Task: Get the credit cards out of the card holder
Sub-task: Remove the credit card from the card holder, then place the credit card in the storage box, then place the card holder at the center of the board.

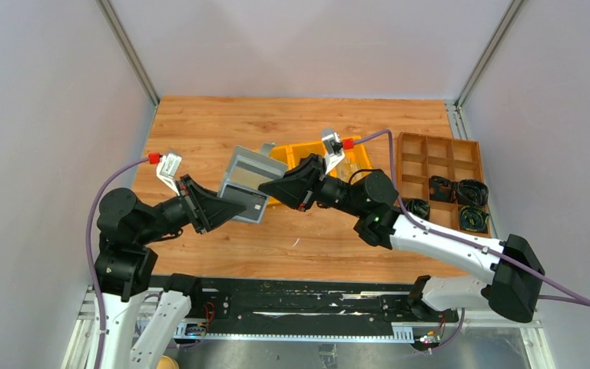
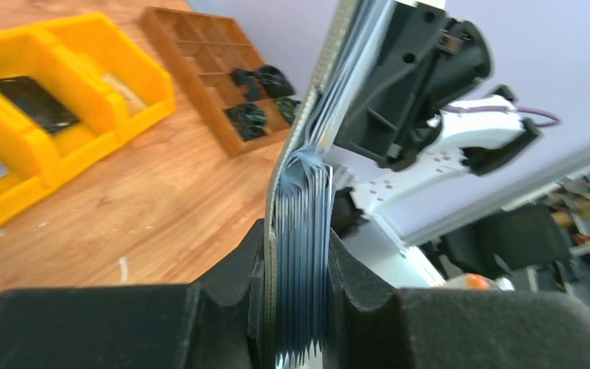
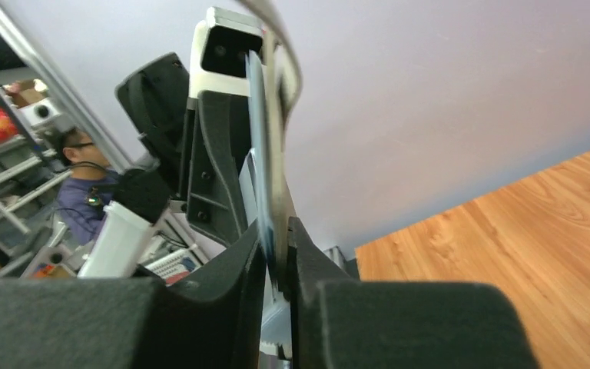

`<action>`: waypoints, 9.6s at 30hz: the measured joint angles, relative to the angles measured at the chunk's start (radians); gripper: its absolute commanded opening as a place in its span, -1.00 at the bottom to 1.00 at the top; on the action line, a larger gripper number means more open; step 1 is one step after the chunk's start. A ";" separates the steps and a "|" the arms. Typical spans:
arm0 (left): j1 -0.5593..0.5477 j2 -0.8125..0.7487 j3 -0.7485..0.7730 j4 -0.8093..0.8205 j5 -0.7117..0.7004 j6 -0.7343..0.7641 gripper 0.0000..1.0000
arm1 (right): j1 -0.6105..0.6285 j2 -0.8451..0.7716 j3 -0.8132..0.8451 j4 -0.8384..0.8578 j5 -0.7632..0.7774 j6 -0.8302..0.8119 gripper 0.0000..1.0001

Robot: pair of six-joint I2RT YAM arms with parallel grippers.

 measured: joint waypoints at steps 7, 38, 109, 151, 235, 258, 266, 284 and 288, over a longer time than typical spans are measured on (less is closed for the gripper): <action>0.002 0.075 0.098 -0.219 -0.134 0.234 -1.00 | 0.002 -0.041 0.033 -0.250 0.043 -0.172 -0.18; 0.008 0.145 0.192 -0.428 -0.101 0.528 0.11 | 0.027 0.080 0.336 -0.710 -0.025 -0.453 -1.00; 0.006 -0.043 0.079 -0.021 -0.215 0.092 -1.00 | 0.093 -0.026 -0.032 0.000 0.218 0.066 0.33; 0.008 0.219 0.250 -0.401 0.005 0.366 -1.00 | -0.029 0.096 0.129 -0.302 -0.200 0.291 -0.02; 0.015 0.216 0.160 -0.162 0.189 0.148 -0.88 | -0.156 0.036 -0.033 0.010 -0.298 0.512 -1.00; -0.106 0.448 0.186 -0.671 -0.188 0.987 -0.89 | -0.552 0.315 0.197 -0.954 -0.100 -0.168 -1.00; -0.272 0.605 0.169 -0.695 -0.320 1.174 -0.84 | -0.552 0.549 0.381 -1.013 -0.058 -0.234 -1.00; -0.464 0.745 -0.325 -0.002 -1.006 1.563 -0.90 | -0.545 0.685 0.527 -1.080 0.065 -0.297 -0.41; -0.503 0.730 -0.391 0.170 -1.134 1.634 -0.53 | -0.545 0.615 0.518 -1.078 0.072 -0.296 -0.37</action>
